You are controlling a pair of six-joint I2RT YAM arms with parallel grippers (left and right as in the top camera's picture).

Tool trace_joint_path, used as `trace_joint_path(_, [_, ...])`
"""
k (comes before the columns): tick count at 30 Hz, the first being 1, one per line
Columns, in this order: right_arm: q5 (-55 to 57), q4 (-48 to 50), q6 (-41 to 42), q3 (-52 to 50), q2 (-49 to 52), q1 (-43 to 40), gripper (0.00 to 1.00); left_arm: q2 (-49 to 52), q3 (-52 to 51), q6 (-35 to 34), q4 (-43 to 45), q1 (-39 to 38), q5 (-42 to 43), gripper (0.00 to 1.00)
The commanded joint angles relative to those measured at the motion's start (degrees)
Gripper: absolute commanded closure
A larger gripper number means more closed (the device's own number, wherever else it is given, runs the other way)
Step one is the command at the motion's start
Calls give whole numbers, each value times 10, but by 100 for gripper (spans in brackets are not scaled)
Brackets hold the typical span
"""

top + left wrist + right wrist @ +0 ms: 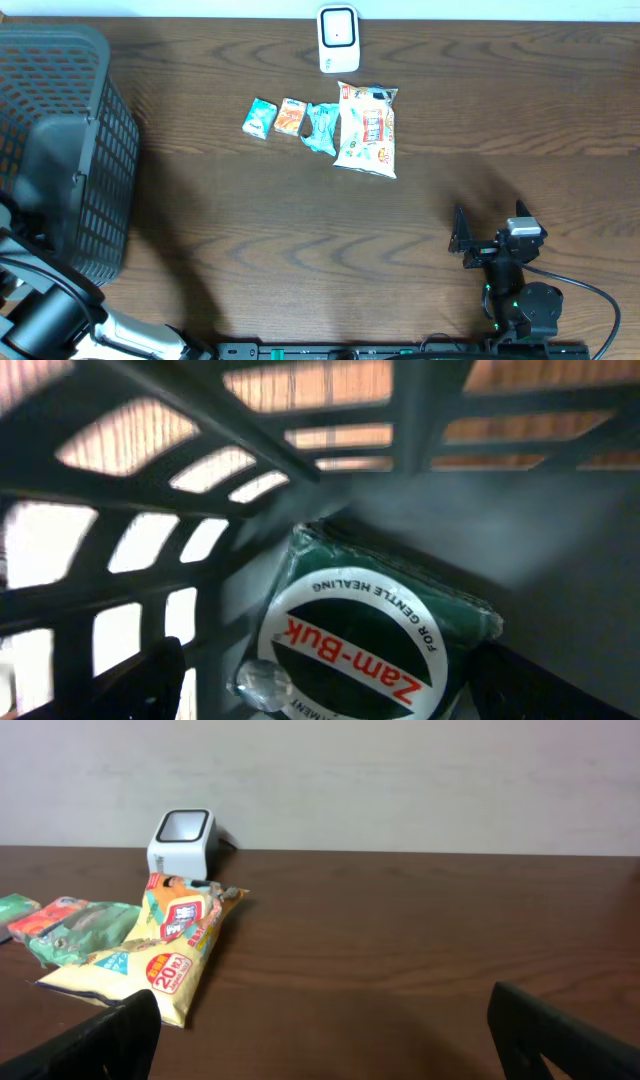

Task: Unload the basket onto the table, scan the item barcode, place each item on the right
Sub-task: 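Grasp the dark green Zam-Buk tin in the basket with the left gripper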

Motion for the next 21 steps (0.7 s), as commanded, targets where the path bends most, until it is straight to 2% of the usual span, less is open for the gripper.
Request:
trace_joint_path(1, [0,-2,-5,0,-3,5,1,21,-4,13,7,7,22,11])
trace_joint_path(5, [0,-2,-5,0,-3,5,1,38,-4,42,20,7,40,11])
trace_joint_path(7, [0,-2,-5,0,-3,5,1,50,-4,82,36,7,96,12])
trace_joint_path(10, [0,-2,-5,0,-3,5,1,52,-4,103,47,7,139,12])
trace_joint_path(16, [0,-2,-5,0,-3,5,1,50,-4,143,54,5,211,22])
trace_joint_path(21, [0,-2,-5,0,-3,5,1,42,-4,150,63,-4,212,24])
